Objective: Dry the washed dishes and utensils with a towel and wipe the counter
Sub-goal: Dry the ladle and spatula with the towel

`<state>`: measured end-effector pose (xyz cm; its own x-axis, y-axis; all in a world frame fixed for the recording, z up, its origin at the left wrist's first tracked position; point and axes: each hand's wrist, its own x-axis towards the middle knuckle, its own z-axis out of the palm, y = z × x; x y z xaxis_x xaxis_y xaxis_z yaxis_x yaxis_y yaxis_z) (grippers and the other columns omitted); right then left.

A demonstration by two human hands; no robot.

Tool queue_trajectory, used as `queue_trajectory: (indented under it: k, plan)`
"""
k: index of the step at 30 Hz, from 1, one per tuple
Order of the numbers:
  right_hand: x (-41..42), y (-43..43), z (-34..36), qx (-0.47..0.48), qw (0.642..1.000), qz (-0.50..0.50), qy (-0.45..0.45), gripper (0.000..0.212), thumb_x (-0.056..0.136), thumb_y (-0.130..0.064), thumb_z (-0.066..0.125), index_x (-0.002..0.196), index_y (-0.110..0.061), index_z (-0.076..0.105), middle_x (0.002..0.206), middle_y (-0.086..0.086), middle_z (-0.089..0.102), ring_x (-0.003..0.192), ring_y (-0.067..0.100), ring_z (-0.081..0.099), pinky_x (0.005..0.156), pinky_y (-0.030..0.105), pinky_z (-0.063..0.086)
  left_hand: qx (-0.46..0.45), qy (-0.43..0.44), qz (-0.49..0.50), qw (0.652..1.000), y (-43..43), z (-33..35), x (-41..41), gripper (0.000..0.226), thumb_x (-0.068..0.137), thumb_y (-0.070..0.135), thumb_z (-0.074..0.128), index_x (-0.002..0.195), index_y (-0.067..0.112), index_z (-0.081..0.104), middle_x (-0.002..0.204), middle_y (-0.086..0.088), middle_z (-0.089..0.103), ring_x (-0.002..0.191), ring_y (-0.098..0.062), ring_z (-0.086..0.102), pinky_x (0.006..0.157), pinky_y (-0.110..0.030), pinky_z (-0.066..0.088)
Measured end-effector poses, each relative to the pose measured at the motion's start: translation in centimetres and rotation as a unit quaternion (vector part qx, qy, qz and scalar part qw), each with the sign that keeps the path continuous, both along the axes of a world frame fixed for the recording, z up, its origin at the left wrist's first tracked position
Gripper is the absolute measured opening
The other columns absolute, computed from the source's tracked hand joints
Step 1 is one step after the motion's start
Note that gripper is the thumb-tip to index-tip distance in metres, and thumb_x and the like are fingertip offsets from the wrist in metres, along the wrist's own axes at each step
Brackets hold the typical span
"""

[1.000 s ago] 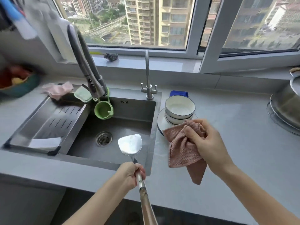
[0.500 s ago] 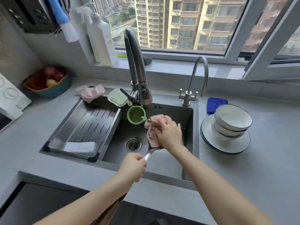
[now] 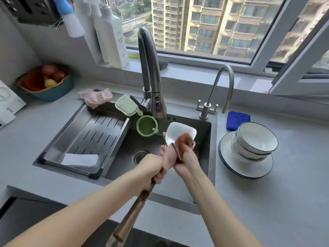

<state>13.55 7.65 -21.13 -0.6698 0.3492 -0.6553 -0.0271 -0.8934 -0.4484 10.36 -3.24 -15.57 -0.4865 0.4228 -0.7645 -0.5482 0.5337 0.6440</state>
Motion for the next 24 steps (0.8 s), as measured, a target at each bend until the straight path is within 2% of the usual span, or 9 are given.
queue_trajectory:
  k: [3,6,9,11,14,16,18,21,24]
  plan:
    - [-2.5,1.3,-0.2,0.026,0.994,-0.074,-0.073,0.025,0.093,-0.001,0.054,0.117,0.005,0.049,0.08,0.023,0.061,0.063,0.031,0.063,0.045,0.034,0.056,0.024,-0.002,-0.014,1.0,2.7,0.6,0.2,0.036,0.094,-0.001,0.027,0.062,0.011,0.04,0.051,-0.002,0.034,0.028,-0.004,0.026,0.031,-0.011,0.018]
    - [-3.6,5.0,-0.7,0.074,0.983,-0.103,-0.132,0.025,0.091,-0.001,0.056,0.113,0.011,0.053,0.085,0.023,0.068,0.049,0.025,0.063,0.038,0.027,0.049,0.054,-0.033,-0.06,0.996,3.3,1.3,0.2,0.032,0.099,0.002,0.03,0.071,0.007,0.044,0.056,-0.004,0.039,0.033,-0.005,0.037,0.035,-0.014,0.03]
    - [-4.3,8.2,-1.3,0.027,0.982,-0.123,-0.141,0.016,0.092,-0.004,0.053,0.087,0.011,0.056,0.072,0.018,0.062,0.029,0.019,0.052,0.031,0.021,0.039,0.058,-0.037,-0.11,0.992,2.4,2.3,0.2,0.028,0.101,0.013,0.03,0.081,0.006,0.048,0.059,-0.002,0.046,0.043,-0.011,0.044,0.042,-0.019,0.038]
    - [-4.5,8.7,-1.0,0.031,0.978,-0.141,-0.149,0.014,0.09,-0.001,0.056,0.077,0.003,0.056,0.064,0.016,0.063,0.031,0.019,0.056,0.03,0.022,0.041,0.054,-0.04,-0.121,0.99,1.9,3.2,0.4,0.027,0.102,0.022,0.034,0.087,0.005,0.05,0.064,-0.004,0.049,0.045,-0.013,0.047,0.043,-0.02,0.039]
    - [-5.0,9.1,-1.4,0.022,0.976,-0.156,-0.151,0.014,0.092,-0.006,0.058,0.093,0.008,0.057,0.064,0.017,0.064,0.027,0.017,0.051,0.029,0.022,0.04,0.02,-0.025,-0.145,0.989,0.6,4.1,1.0,0.029,0.099,0.03,0.045,0.101,0.002,0.051,0.066,-0.006,0.053,0.045,-0.012,0.05,0.042,-0.017,0.04]
    - [-5.2,9.4,-2.0,-0.001,0.98,-0.142,-0.136,0.025,0.098,-0.018,0.051,0.095,0.006,0.056,0.047,0.009,0.058,0.025,0.013,0.049,0.031,0.023,0.041,0.007,-0.001,-0.146,0.989,-0.2,3.9,1.0,0.028,0.099,0.029,0.046,0.097,0.002,0.053,0.059,-0.002,0.049,0.043,-0.01,0.047,0.043,-0.016,0.038]
    - [-4.5,7.6,-1.3,0.017,0.993,-0.083,-0.087,0.017,0.098,-0.025,0.051,0.092,-0.01,0.054,0.056,0.002,0.059,0.036,0.009,0.057,0.042,0.022,0.049,-0.015,0.049,-0.139,0.989,-0.1,3.3,0.6,0.025,0.099,0.026,0.045,0.088,0.005,0.052,0.055,0.001,0.044,0.039,-0.008,0.045,0.042,-0.016,0.035]
    - [-1.9,1.8,0.7,0.052,0.997,0.017,-0.045,0.007,0.093,-0.009,0.058,0.088,-0.013,0.055,0.071,0.004,0.059,0.047,0.01,0.061,0.047,0.019,0.052,-0.023,0.075,-0.122,0.989,0.6,2.4,-0.5,0.024,0.098,0.016,0.044,0.075,0.008,0.046,0.051,0.0,0.042,0.036,-0.009,0.043,0.041,-0.019,0.03]
    - [-1.7,-0.7,0.8,0.058,0.993,-0.029,-0.099,0.006,0.085,0.002,0.065,0.084,0.0,0.059,0.061,0.01,0.06,0.042,0.014,0.06,0.042,0.022,0.049,-0.035,0.076,-0.149,0.985,0.6,2.0,-0.8,0.025,0.096,0.01,0.043,0.071,0.009,0.042,0.051,-0.002,0.041,0.035,-0.01,0.041,0.039,-0.019,0.029]
